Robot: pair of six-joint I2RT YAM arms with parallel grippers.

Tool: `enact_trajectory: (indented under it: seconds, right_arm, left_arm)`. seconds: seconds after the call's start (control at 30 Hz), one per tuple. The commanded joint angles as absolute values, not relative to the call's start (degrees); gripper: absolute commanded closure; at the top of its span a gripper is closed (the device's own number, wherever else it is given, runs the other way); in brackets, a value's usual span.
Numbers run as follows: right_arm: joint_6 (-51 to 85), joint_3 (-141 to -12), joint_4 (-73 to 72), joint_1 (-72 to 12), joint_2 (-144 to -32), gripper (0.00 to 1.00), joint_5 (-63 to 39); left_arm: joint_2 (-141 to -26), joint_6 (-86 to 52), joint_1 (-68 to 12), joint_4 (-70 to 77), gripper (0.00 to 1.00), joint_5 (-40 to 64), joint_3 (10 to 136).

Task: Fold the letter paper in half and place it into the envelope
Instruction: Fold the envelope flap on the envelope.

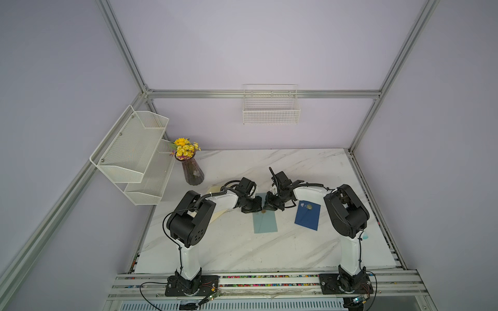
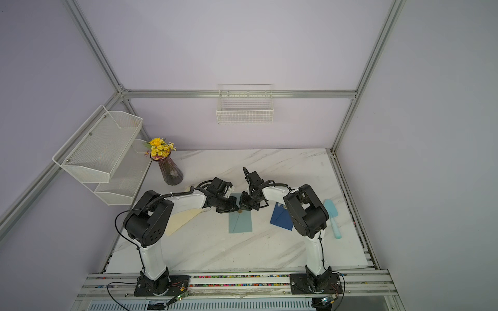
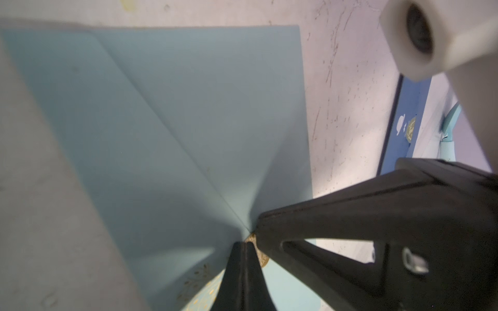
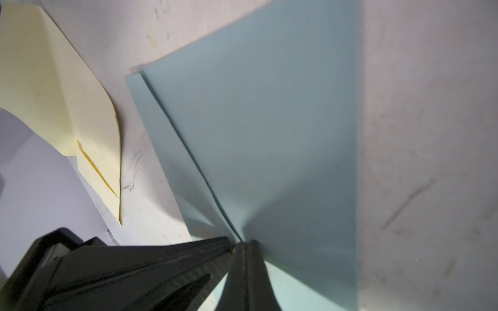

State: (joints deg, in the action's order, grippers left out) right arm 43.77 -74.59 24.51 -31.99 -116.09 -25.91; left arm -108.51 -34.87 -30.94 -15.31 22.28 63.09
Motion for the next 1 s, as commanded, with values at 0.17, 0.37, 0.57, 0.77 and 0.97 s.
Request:
enact_trajectory:
  seconds: [0.17, 0.37, 0.57, 0.77, 0.97]
  right_arm:
    - [38.63, -72.68, 32.85, -32.86, -114.38, 1.0, -19.26]
    - [36.22, -72.86, 34.65, -33.63, -112.95, 1.0, -18.55]
    - [36.16, -71.39, 33.81, -34.36, -112.41, 1.0, -19.16]
    - [37.56, -71.72, 32.0, -34.37, -113.94, 1.0, -21.45]
    - [40.28, -73.19, 28.56, -34.37, -115.37, 1.0, -25.91]
  left_arm:
    - [-110.06, -35.39, -31.38, -16.15, 1.0, 21.3, 63.22]
    - [-110.42, -36.07, -31.38, -16.1, 1.0, 21.15, 63.6]
    - [-110.55, -36.67, -31.55, -15.8, 1.0, 21.15, 63.46]
    - [-109.69, -37.32, -33.03, -15.74, 1.0, 21.01, 63.27]
    - [-109.05, -37.66, -33.92, -15.76, 1.0, 20.94, 62.62]
